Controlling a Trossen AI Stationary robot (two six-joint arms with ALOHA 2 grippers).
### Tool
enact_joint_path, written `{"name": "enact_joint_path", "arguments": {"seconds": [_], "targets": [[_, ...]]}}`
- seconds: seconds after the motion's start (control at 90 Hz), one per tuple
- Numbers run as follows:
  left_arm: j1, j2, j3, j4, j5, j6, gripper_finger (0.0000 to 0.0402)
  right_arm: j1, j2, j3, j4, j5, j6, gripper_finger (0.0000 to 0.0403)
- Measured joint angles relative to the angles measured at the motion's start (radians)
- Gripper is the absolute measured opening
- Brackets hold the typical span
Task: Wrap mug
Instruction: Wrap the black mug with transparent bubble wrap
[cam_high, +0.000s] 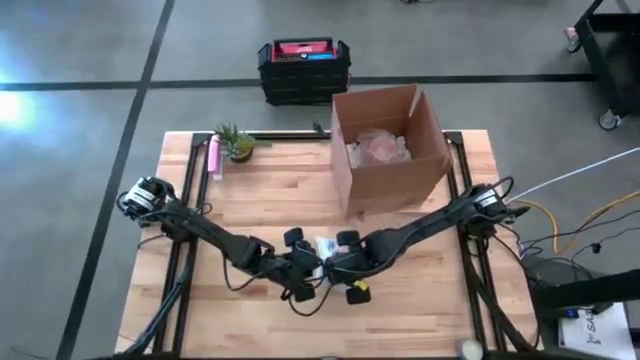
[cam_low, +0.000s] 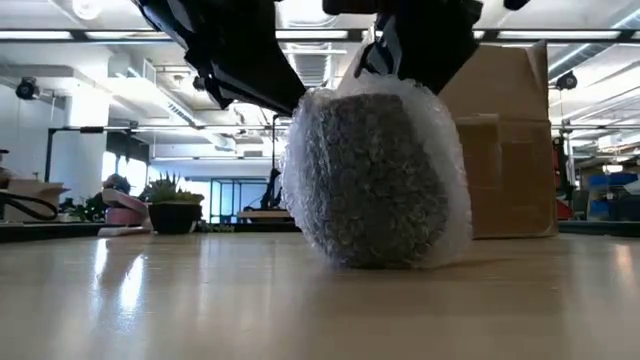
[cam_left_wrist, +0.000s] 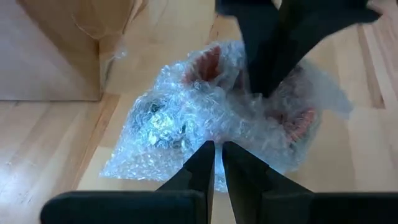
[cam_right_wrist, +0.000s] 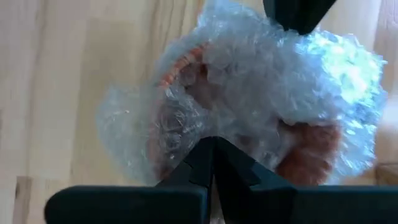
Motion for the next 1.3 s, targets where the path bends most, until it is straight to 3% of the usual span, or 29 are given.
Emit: {"name": "enact_joint_path", "arguments": {"seconds": [0.244, 0.6, 0.756, 0.878, 1.3], "targets": [[0.000, 0.000, 0.000, 0.003, 0.000, -0.008, 0.0021, -0.021, 0.047, 0.009, 0.021, -0.018, 0.005, 0.0000], [0.000, 0.000, 0.000, 0.009, 0.000, -0.008, 0.0021, -0.026, -0.073, 0.097, -0.112, -0.028, -0.014, 0.0000], [0.000, 0.000, -0.002, 0.010, 0.000, -0.008, 0.0021, -0.034, -0.076, 0.081, -0.003, 0.098, -0.013, 0.0000], [-0.001, 0.000, -0.003, -0.006, 0.004, -0.002, 0.0021, -0.050, -0.050, 0.022, 0.096, 0.026, -0.003, 0.0000], [-0.001, 0.000, -0.001, 0.009, -0.002, -0.004, 0.0021, -0.058, 0.074, -0.030, 0.119, 0.006, -0.012, 0.0000]]}}
